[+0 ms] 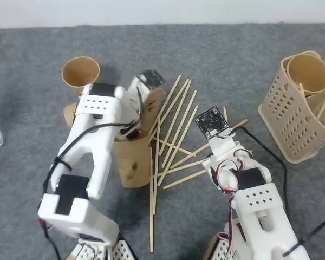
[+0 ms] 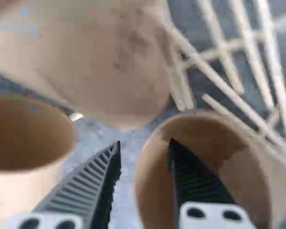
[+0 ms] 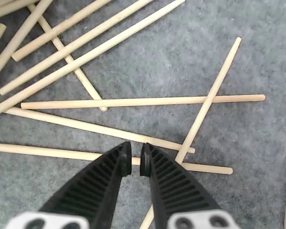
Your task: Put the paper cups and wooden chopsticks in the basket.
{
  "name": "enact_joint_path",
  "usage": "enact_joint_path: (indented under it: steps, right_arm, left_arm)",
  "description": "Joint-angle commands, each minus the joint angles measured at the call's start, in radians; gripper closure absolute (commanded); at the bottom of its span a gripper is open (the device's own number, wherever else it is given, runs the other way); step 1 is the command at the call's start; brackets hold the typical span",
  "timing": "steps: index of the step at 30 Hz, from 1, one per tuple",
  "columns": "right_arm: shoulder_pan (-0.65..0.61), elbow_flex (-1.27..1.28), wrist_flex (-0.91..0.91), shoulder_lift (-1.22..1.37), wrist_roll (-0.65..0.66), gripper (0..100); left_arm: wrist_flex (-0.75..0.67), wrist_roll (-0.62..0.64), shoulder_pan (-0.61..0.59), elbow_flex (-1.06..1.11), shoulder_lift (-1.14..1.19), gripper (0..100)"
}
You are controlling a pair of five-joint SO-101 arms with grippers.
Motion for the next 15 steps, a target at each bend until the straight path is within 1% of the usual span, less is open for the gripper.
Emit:
enact_joint_path:
  steps: [1, 6, 11, 13, 15]
  right_arm:
    - [0.001, -0.006, -0.016, -0.021, 0.0, 94.0]
    - [0.001, -0.006, -0.016, -0.021, 0.002, 94.0]
    - [0.001, -0.006, -0.016, -0.021, 0.002, 94.0]
    - [0.001, -0.006, -0.016, -0.021, 0.002, 94.0]
    - [0.001, -0.006, -0.016, -0.021, 0.002, 94.0]
  left_arm:
    - [0.14, -0.035, 0.043, -0.033, -0.02, 84]
    - [0.285, -0.064, 0.066, -0.084, -0.061, 84]
    - [0.396, -0.064, 0.075, -0.101, -0.184, 84]
    - [0.428, -0.063, 0.091, -0.094, -0.242, 84]
    - [0.425, -0.063, 0.103, -0.064, -0.308, 84]
